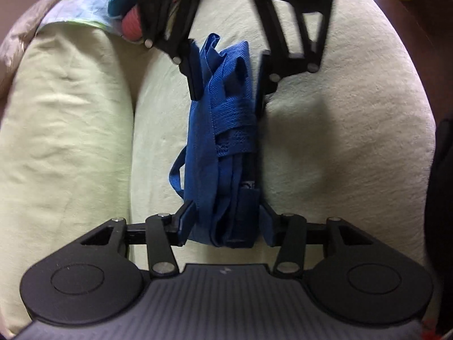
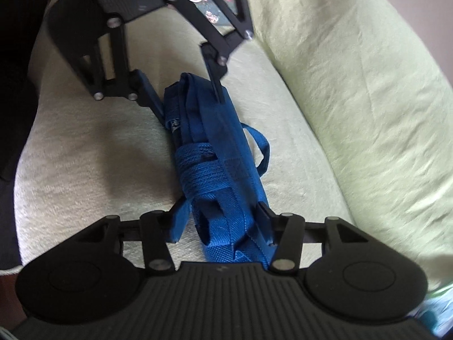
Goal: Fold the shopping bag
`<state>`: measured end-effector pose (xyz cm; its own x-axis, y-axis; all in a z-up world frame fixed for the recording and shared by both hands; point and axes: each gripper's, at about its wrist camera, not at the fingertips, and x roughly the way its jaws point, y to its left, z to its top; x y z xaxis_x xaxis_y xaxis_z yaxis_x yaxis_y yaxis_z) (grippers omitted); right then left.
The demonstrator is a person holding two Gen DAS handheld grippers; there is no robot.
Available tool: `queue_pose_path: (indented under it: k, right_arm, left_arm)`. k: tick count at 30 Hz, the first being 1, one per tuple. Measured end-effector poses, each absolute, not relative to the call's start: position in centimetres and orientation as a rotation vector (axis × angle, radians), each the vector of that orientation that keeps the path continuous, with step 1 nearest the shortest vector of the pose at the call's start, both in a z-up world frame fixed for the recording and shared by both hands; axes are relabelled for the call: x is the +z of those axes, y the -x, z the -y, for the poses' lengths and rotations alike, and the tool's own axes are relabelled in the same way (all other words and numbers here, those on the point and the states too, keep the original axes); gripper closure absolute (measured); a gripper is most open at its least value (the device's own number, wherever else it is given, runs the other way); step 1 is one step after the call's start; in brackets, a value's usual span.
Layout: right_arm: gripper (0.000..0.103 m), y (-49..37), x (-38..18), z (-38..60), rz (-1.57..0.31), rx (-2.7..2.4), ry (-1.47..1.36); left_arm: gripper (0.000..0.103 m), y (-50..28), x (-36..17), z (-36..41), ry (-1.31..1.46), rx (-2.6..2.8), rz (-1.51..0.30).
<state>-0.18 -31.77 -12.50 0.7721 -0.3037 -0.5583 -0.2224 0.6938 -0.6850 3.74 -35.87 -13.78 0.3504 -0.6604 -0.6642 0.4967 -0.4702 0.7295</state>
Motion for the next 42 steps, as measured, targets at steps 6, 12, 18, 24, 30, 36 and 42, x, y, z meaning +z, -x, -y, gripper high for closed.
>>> queue_pose_path:
  k: [6,12,18,24,30,36,42]
  right_arm:
    - [0.071,-0.3,-14.2,30.8,-0.668,-0.081,0.945]
    - [0.072,-0.7,-8.9,31.8,-0.811,0.027,0.58]
    - [0.073,-0.8,-5.1,36.3,-0.942,0.15,0.015]
    - [0.075,-2.5,-6.5,42.3,-0.957,0.156,-0.322]
    - [0.076,-3.3,-7.9,44.8,-0.954,0.172,-0.416]
    - [0.077,-2.2,-7.7,44.4,-0.936,0.17,-0.451]
    - [0.076,-2.1,-8.8,45.9,-0.906,0.165,-0.532]
  left_arm:
    - [0.053,-6.1,-12.4,36.5,-1.472,-1.458,0.009]
    - [0.057,-5.7,-10.4,34.7,-1.477,-1.519,-0.042]
    - [0.056,-6.0,-9.0,34.2,-1.423,-1.561,-0.087]
    - [0.052,-7.0,-9.4,34.8,-1.365,-1.505,-0.078]
    - [0.061,-6.8,-7.8,33.8,-1.334,-1.464,0.023]
    - [0.063,-6.0,-8.0,33.3,-1.333,-1.489,0.049]
    - [0.064,-6.1,-9.9,34.2,-1.322,-1.512,0.028]
